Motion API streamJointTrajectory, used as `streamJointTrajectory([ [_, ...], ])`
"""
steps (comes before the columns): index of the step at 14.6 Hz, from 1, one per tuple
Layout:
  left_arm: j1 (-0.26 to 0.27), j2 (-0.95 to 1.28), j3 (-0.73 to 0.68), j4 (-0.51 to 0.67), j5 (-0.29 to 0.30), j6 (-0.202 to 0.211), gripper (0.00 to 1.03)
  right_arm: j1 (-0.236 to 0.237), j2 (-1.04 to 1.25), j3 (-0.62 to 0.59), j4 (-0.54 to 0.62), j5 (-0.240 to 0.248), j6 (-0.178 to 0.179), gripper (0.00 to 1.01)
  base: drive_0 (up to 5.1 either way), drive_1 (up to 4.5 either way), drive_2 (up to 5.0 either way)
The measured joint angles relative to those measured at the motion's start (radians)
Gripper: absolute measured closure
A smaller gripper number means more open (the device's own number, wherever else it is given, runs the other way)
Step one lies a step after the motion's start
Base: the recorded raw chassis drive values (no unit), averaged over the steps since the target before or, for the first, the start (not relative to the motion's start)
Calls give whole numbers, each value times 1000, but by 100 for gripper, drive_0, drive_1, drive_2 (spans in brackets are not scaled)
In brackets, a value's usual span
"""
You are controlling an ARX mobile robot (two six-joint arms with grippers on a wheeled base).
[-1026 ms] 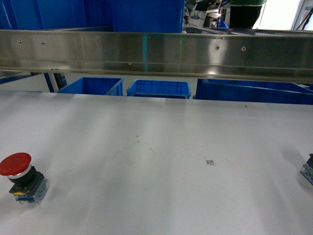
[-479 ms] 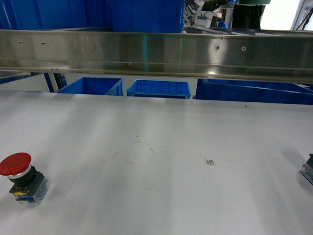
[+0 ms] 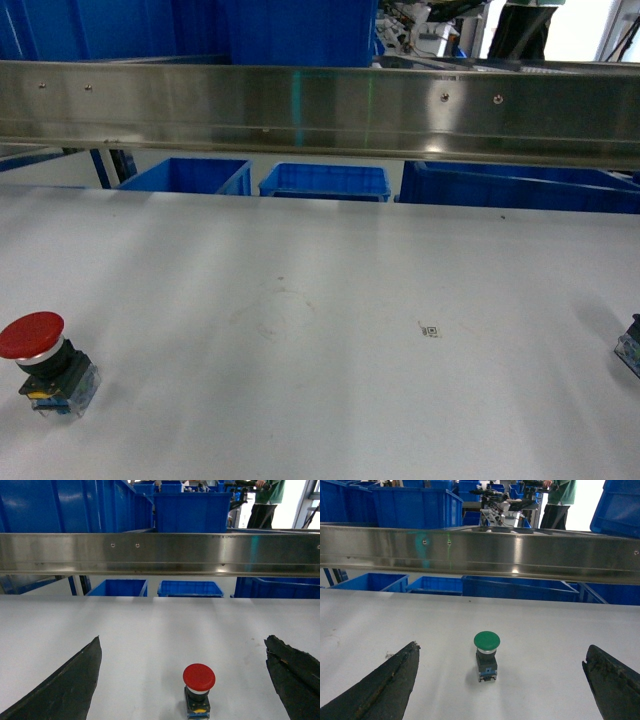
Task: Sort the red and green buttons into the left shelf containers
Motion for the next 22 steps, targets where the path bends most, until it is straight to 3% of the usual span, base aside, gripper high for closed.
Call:
streamJointTrajectory([
  [4,0,0,0,0,0,0,5,0,0,0,0,0,0,3,0,0,0],
  [5,-36,8,1,34,-48,7,5,3,2,0,3,2,2,3,0,0,0],
  [6,-128,37,24,66,-102,8,5,66,67,7,95,64,5,3,0,0,0],
  [7,-152,131,75,105,-80,-2,5,135,224,49,226,79,17,3,0,0,0],
  [8,-98,294,172,188,-41,-35,5,157,436,131,409,81,18,3,0,0,0],
  [10,-20,642,361,406,45,-72,5,129,854,344,665,136,11,3,0,0,0],
  [11,-2,827,464,482,92,-68,5,121,1053,459,734,124,-11,3,0,0,0],
  [12,14,999,560,457,133,-68,5,118,1212,535,733,117,-26,3,0,0,0],
  [16,18,1057,544,447,137,-71,5,115,1242,510,726,111,-36,3,0,0,0],
  [19,18,1065,550,440,139,-71,5,10,1366,433,730,94,-13,3,0,0,0],
  [22,17,1065,550,443,140,-71,5,-14,1453,463,715,55,-10,3,0,0,0],
])
